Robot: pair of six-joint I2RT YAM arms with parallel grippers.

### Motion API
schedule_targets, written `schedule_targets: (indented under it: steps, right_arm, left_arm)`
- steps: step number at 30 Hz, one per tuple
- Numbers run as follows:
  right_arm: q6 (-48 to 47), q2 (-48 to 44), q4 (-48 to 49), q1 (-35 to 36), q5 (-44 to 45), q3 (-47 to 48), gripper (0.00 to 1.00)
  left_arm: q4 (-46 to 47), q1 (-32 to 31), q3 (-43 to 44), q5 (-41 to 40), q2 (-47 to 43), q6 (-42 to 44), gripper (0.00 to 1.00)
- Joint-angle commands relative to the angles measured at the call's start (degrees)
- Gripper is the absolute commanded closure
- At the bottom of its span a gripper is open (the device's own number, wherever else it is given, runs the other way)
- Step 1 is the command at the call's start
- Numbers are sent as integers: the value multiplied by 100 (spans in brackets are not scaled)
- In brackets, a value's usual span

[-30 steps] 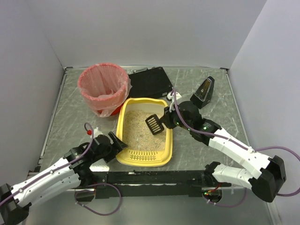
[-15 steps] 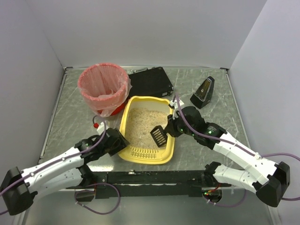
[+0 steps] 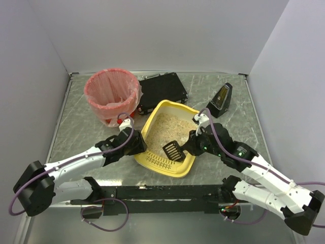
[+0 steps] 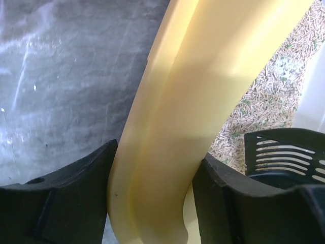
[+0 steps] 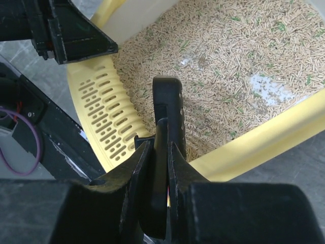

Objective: Clean the litter box

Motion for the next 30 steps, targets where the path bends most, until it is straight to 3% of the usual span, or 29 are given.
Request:
schedule_targets:
  steps: [1, 4, 6, 9, 16, 20, 26, 30]
  right_arm:
    - [328, -13, -209, 98, -149, -212, 100]
    - [372, -135, 1, 106, 53, -353, 100]
    - [372, -241, 264, 106, 106, -397, 100]
    - [328, -329, 555, 98, 229, -397, 100]
    - [249, -303, 766, 98, 449, -327, 100]
    - [275, -294, 985, 115, -94, -362, 100]
    - [477, -154, 1048, 141, -315, -529, 100]
    - [451, -83, 960, 133, -219, -415, 100]
  left_arm:
    - [393, 40, -31, 66, -207, 891, 39]
    - [340, 40, -189, 110, -593, 996, 26]
    - [261, 40, -181, 119, -797, 1005, 10]
    - [190, 40, -155, 197, -1087, 1014, 1]
    - [-327, 23, -189, 285, -1219, 391, 1]
    - [-679, -152, -531, 295, -1649, -696, 1]
    - [-38, -451, -1331, 506, -2730, -2051, 3]
    - [408, -679, -1648, 725, -2986, -2334, 3]
